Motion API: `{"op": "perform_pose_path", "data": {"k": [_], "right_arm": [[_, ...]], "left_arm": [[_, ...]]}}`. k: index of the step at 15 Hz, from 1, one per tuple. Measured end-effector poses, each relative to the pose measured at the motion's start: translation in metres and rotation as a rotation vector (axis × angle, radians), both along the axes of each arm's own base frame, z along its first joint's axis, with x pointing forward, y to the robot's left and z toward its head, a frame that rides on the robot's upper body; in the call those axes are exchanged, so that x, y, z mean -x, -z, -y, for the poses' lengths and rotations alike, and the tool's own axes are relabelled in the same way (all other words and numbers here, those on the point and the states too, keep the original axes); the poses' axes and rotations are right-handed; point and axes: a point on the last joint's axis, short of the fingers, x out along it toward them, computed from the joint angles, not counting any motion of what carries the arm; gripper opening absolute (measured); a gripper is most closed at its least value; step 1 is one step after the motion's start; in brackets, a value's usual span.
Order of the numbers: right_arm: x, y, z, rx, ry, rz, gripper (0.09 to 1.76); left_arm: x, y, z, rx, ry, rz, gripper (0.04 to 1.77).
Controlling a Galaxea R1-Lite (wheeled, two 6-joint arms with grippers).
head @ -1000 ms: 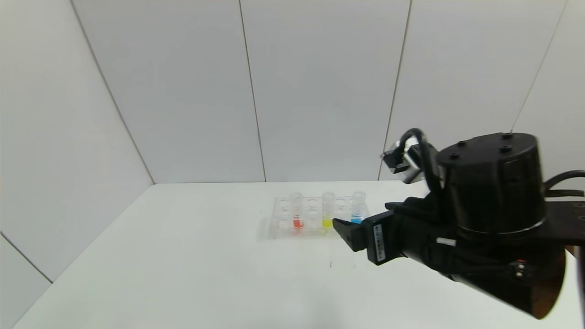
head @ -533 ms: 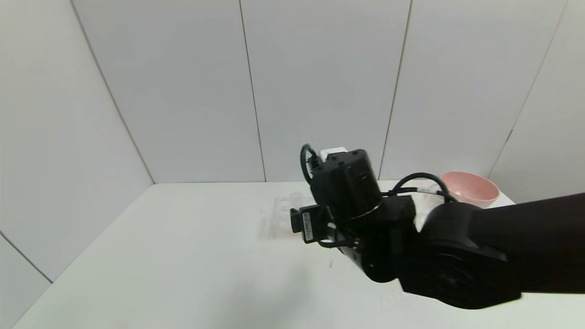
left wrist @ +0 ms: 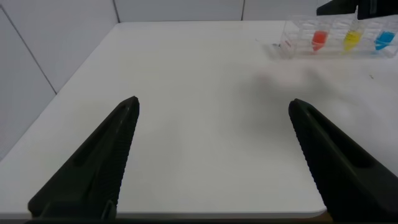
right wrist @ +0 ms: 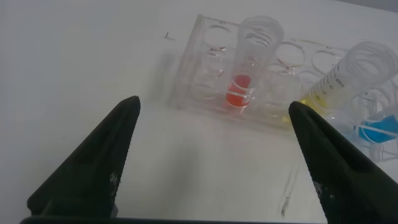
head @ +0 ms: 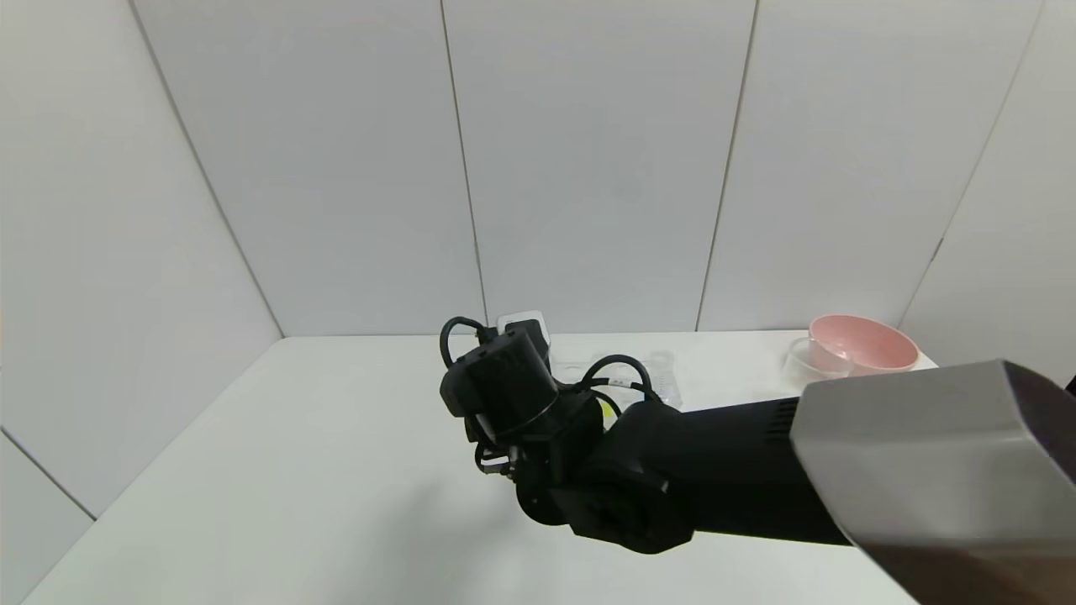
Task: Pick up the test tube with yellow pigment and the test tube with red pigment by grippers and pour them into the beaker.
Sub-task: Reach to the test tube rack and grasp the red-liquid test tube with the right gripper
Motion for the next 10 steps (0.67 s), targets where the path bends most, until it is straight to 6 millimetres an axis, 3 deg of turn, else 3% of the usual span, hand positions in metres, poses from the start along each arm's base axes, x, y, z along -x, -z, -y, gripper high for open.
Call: {"op": "perform_pose_path", "data": {"k": [10], "right_arm": [[-0.055, 0.017, 0.002, -0.019, 0.084, 0.034, 1.71]], "left_arm": [[0.0, 0.0, 0.0, 0.0, 0.0, 0.0, 1.72]]}}
